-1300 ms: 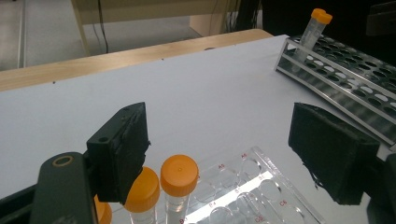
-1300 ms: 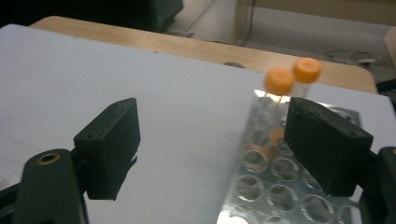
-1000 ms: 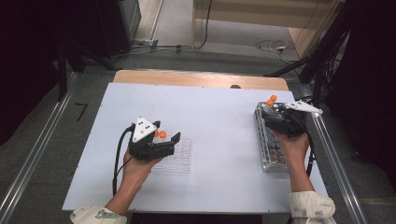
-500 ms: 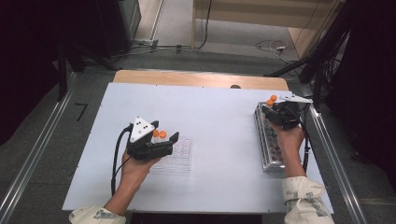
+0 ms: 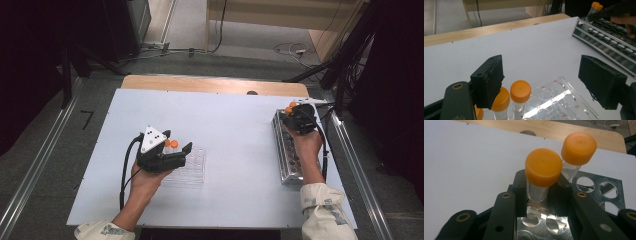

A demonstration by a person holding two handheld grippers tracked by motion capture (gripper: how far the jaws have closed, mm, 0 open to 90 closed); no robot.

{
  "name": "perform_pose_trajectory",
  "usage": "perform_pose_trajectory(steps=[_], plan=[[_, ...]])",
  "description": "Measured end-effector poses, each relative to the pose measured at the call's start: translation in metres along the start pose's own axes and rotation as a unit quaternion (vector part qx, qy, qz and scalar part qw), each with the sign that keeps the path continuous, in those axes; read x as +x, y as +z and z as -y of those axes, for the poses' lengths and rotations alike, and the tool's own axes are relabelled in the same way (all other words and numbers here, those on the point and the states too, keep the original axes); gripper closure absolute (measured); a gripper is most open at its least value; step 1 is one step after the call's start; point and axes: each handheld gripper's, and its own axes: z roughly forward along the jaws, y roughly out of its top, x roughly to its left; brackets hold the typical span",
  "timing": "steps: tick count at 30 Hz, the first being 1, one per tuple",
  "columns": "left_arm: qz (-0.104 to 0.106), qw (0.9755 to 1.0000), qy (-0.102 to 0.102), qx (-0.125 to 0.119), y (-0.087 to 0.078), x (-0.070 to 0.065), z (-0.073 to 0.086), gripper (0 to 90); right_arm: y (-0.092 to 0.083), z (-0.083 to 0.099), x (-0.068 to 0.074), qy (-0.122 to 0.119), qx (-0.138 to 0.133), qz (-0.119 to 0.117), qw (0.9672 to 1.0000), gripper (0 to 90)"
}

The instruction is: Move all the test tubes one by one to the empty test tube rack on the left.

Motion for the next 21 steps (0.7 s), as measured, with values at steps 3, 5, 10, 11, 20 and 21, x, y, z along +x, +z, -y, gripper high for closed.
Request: perform_pose_trajectory(steps=[3, 5, 10, 11, 20, 21], plan=[[0.000, 1.0000, 0.000, 0.000, 0.000, -0.001, 0.000, 20.9, 0.001, -0.001, -0.001, 0.002, 0.003, 0.002, 1.0000, 70.5], [0.001, 1.0000, 0.000, 0.000, 0.000, -0.001, 0.000, 20.9, 0.001, 0.000, 0.000, 0.002, 0.003, 0.002, 1.0000, 71.0], [0.002, 1.0000, 0.000, 0.001, 0.000, -0.001, 0.000, 20.9, -0.002, -0.001, 0.002, -0.003, -0.007, 0.003, 1.0000, 71.4], [0.001, 1.0000, 0.000, 0.001, 0.000, -0.001, 0.000, 20.9, -0.002, -0.001, 0.002, -0.004, -0.008, 0.003, 1.0000, 71.4], [0.002, 1.0000, 0.001, 0.002, 0.000, -0.001, 0.001, 20.9, -0.018, -0.005, 0.002, -0.011, -0.040, 0.004, 0.9992, 71.4], [0.002, 1.0000, 0.001, 0.001, 0.000, -0.002, 0.001, 20.9, -0.020, -0.005, 0.002, -0.013, -0.043, 0.004, 0.9990, 71.4]])
